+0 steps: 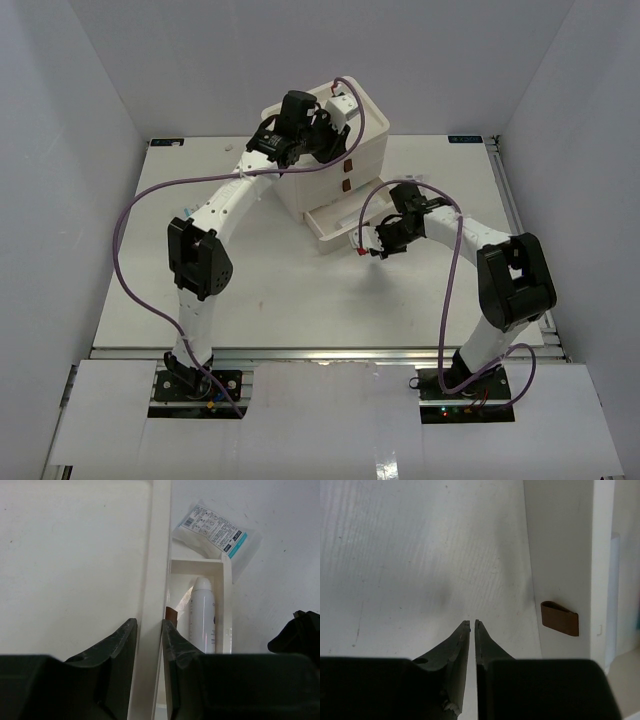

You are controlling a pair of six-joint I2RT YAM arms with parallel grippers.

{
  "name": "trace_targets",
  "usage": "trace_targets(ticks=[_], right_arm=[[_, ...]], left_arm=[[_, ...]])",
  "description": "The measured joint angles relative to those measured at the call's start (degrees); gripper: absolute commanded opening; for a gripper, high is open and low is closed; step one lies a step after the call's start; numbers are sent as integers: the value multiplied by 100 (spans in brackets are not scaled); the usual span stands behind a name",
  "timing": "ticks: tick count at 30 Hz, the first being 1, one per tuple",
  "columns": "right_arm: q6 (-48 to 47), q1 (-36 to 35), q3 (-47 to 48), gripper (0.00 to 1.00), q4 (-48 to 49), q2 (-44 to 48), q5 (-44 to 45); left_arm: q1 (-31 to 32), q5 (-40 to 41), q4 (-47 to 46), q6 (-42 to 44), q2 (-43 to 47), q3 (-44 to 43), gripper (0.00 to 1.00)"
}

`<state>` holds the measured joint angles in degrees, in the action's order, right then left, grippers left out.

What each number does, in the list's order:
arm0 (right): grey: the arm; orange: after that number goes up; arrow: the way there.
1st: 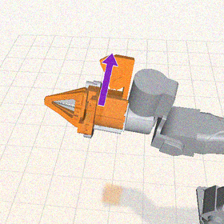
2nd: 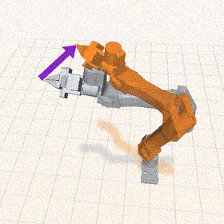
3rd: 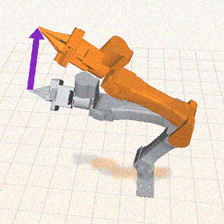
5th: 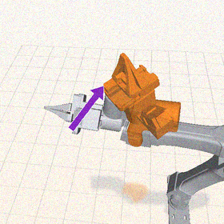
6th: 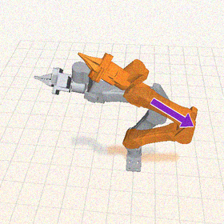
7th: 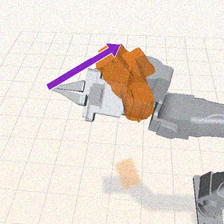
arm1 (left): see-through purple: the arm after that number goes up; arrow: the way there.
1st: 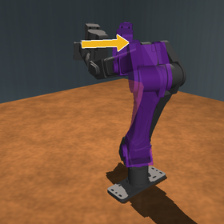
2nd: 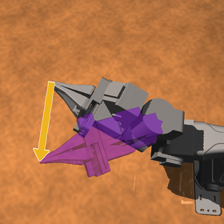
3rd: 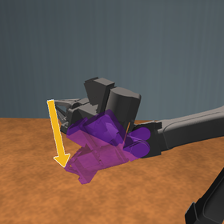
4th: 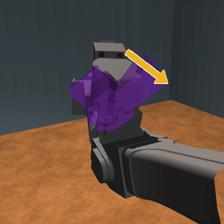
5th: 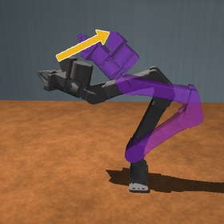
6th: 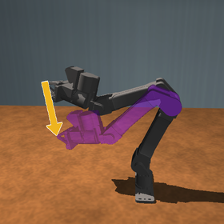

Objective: Organize the makeup

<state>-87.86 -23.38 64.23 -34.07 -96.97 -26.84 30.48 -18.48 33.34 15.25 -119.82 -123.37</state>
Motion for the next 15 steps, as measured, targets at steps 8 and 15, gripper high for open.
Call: trace_targets(ticks=[8, 15], right_arm=[[671, -286, 436, 16, 1080, -786, 827], [1753, -793, 648, 19, 2542, -1382, 1967]], left_arm=[[-43, -286, -477, 65, 217, 532, 26], [-82, -472, -533, 79, 215, 560, 24]])
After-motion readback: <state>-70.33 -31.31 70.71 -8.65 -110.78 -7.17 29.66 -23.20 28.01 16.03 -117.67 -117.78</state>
